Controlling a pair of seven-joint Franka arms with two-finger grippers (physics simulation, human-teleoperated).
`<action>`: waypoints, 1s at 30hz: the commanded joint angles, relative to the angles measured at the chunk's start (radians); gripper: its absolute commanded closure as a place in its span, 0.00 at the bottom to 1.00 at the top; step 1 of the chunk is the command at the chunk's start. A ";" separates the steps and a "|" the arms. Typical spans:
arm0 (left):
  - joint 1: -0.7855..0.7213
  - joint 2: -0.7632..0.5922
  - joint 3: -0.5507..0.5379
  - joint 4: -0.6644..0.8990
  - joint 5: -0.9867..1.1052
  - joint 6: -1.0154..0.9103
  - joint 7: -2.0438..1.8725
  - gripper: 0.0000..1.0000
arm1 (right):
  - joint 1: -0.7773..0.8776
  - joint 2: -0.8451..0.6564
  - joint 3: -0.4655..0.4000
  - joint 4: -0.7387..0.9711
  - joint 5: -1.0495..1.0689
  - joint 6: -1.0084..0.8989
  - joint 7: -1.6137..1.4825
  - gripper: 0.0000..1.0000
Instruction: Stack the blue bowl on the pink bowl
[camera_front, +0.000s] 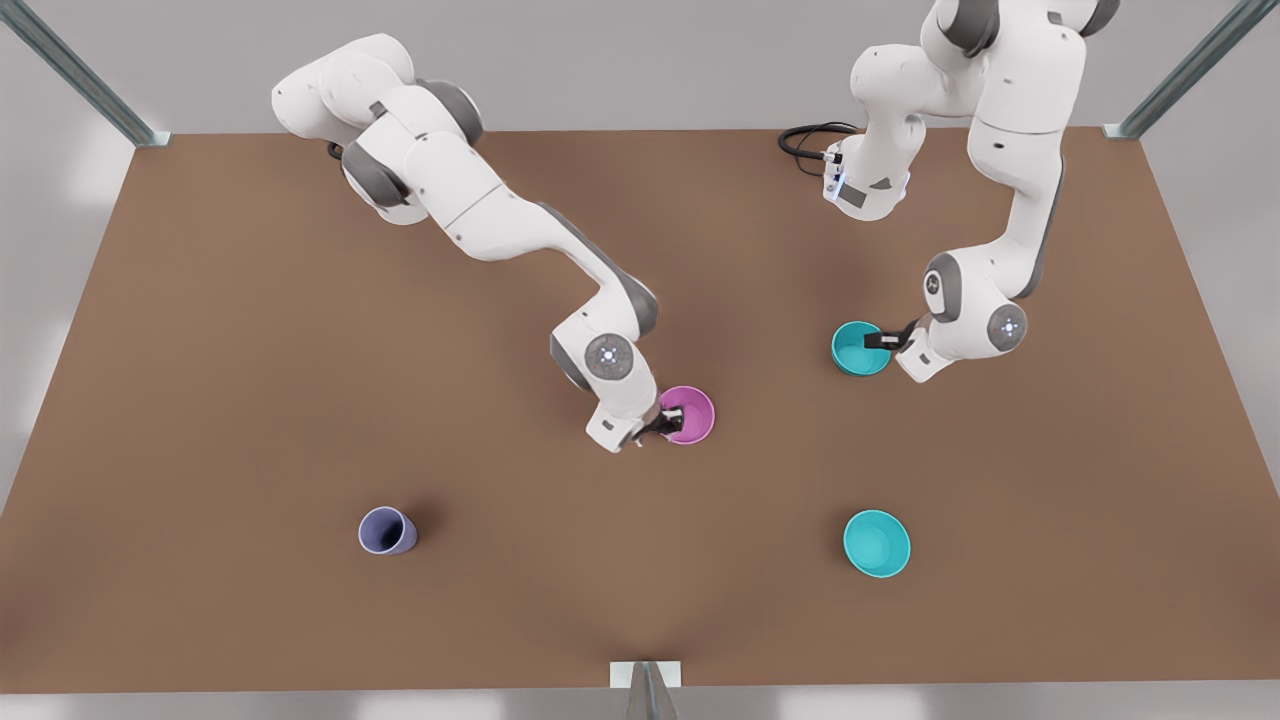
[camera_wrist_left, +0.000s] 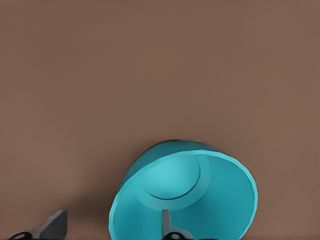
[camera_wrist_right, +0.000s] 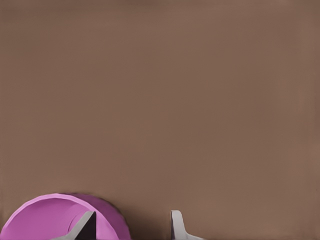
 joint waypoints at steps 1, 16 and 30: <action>0.000 0.003 -0.002 0.000 -0.001 0.015 0.066 0.52 | -0.036 -0.034 0.006 0.000 0.053 0.033 0.379 0.00; -0.176 0.327 -0.143 0.895 -0.027 -0.597 -0.710 0.79 | -0.989 -0.367 0.268 0.221 -0.119 -1.185 -0.757 0.00; -0.317 0.464 -0.158 1.056 -0.062 -0.466 -0.880 0.79 | -0.890 -0.382 0.270 0.164 -0.237 -1.162 -0.599 0.00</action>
